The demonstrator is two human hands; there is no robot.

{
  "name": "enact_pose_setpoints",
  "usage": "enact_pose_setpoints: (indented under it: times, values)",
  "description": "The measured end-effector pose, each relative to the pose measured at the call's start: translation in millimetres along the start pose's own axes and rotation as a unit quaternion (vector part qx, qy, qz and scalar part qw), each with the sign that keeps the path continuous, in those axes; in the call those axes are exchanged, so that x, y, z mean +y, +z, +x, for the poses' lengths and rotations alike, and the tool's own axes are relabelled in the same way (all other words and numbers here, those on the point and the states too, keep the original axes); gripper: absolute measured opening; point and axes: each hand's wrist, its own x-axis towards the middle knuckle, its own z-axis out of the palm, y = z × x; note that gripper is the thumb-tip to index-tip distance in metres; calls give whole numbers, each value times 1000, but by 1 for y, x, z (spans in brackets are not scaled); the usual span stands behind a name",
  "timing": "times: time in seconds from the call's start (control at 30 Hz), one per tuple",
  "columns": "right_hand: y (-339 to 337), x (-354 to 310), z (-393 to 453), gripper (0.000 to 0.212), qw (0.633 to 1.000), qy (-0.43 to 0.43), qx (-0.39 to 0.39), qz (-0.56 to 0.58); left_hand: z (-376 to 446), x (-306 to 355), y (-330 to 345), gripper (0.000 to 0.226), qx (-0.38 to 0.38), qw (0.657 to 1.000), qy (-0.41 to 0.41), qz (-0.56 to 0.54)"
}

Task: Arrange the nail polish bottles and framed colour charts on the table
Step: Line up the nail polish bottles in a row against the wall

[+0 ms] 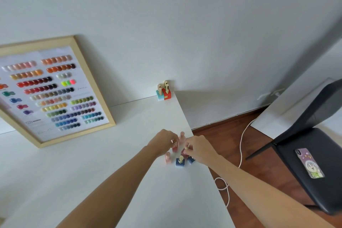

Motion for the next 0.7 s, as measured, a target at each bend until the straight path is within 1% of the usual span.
enact_pose_setpoints:
  times: [0.1, 0.27, 0.5, 0.63, 0.7]
  values:
    - [3, -6, 4, 12, 999, -3, 16, -31, -2, -7, -1, 23, 11, 1000, 1, 14]
    - [12, -17, 15, 16, 999, -4, 31, -7, -9, -24, -4, 21, 28, 999, -29, -9]
    - [26, -43, 29, 18, 998, -14, 32, 61, -21, -41, -5, 19, 45, 994, -70, -76]
    - [30, -51, 36, 24, 997, -13, 34, 74, -24, -43, -4, 13, 55, 988, -85, -120]
    - [30, -52, 36, 24, 997, -11, 29, 77, -25, -43, -3, 13, 57, 985, -88, -136]
